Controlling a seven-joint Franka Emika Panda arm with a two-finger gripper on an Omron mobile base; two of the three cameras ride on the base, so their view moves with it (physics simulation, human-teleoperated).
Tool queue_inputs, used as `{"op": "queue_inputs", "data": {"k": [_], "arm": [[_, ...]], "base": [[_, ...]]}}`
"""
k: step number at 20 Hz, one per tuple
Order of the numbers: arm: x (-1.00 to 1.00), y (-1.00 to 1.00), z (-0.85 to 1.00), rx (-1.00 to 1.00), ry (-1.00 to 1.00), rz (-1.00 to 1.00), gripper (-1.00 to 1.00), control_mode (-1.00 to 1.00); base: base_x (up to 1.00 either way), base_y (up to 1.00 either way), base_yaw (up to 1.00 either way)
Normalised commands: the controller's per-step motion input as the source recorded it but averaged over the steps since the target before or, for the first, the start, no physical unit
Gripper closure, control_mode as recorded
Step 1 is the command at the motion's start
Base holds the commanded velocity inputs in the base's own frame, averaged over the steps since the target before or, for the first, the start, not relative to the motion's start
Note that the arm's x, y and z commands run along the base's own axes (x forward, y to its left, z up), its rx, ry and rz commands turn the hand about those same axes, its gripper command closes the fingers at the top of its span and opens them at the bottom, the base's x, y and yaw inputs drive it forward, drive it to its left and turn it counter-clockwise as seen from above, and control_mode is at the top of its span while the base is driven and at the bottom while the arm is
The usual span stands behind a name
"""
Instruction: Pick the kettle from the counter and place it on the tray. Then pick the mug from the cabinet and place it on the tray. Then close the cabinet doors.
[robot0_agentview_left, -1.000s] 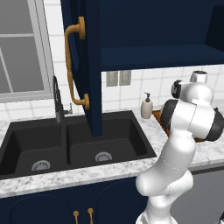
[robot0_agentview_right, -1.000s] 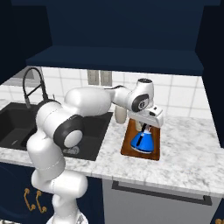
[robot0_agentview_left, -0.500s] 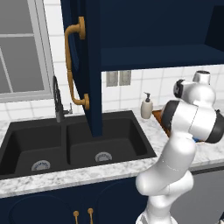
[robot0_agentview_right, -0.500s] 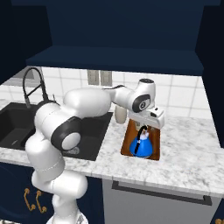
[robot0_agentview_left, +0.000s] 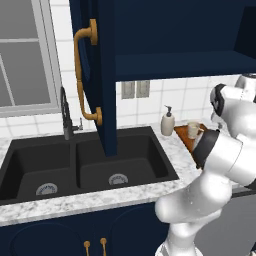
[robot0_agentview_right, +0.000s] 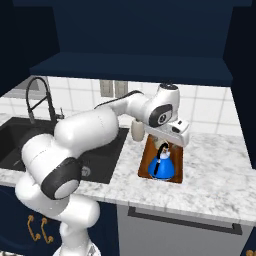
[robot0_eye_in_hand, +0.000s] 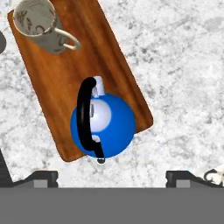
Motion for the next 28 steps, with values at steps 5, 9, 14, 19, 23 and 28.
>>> {"op": "queue_inputs", "data": {"k": [5, 9, 14, 19, 23, 28], "arm": [[-0.81, 0.49, 0.24, -0.01, -0.23, 0.00, -1.00, -1.00], [-0.57, 0.84, 0.16, -0.18, -0.26, 0.00, -1.00, -1.00], [-0.38, 0.99, 0.00, -0.34, -0.22, 0.00, -1.00, -1.00], [-0.11, 0.26, -0.22, -0.22, -0.01, 0.00, -1.00, -1.00], [-0.10, 0.92, 0.00, -0.31, -0.08, -0.12, -1.00, -1.00], [-0.10, 0.92, 0.01, -0.34, -0.12, -0.16, -1.00, -1.00]], "base": [[0.00, 0.00, 0.00], [0.00, 0.00, 0.00], [0.00, 0.00, 0.00], [0.00, 0.00, 0.00], [0.00, 0.00, 0.00], [0.00, 0.00, 0.00]]}}
